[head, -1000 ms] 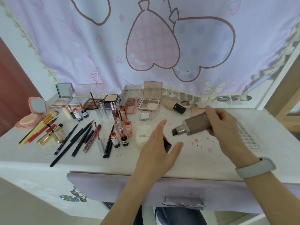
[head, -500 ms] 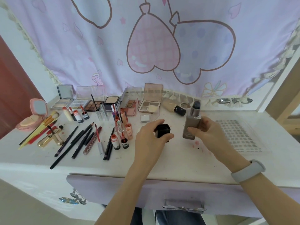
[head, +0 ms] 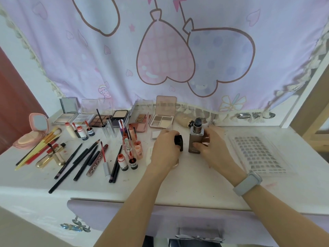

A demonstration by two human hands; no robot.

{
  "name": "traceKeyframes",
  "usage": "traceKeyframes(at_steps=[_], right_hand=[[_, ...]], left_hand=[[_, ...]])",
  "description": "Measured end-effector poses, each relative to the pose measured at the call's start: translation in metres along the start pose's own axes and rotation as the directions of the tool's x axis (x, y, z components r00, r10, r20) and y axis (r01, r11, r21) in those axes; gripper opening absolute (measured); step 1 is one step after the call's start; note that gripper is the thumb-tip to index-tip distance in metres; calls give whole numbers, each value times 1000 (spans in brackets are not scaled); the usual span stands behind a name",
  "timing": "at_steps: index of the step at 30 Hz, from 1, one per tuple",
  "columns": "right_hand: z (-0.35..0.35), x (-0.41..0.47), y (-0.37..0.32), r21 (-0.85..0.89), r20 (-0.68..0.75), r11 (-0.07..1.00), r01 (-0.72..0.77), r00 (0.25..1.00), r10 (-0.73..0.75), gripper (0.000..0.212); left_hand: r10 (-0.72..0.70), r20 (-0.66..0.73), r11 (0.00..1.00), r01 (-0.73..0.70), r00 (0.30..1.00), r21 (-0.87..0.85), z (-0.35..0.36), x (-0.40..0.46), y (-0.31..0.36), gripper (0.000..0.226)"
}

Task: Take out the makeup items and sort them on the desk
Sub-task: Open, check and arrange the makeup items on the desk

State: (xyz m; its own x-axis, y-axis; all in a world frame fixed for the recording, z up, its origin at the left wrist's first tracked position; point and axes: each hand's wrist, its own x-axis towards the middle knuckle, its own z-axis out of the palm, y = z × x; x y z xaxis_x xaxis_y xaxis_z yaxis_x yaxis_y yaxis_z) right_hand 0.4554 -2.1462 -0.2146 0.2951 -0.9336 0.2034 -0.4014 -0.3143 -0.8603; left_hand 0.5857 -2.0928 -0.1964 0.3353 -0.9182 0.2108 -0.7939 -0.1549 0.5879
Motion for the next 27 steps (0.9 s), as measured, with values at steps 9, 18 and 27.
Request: traceKeyframes(at_steps=[9,18,27], right_hand=[[9,6,-3,-1,27,1000,17,999,-17,45],[-10,11,4,-137,-72,979,148,985,-158,40],[-14,64,16,-754,40,646,120,990,-138,38]], left_hand=[[5,-55,971,9,998,238,2,2,-2,41],[102,-176,974,-63,979,217,-2,-20,-2,38],[421,-227,901,-377,878,212,18,-73,3,27]])
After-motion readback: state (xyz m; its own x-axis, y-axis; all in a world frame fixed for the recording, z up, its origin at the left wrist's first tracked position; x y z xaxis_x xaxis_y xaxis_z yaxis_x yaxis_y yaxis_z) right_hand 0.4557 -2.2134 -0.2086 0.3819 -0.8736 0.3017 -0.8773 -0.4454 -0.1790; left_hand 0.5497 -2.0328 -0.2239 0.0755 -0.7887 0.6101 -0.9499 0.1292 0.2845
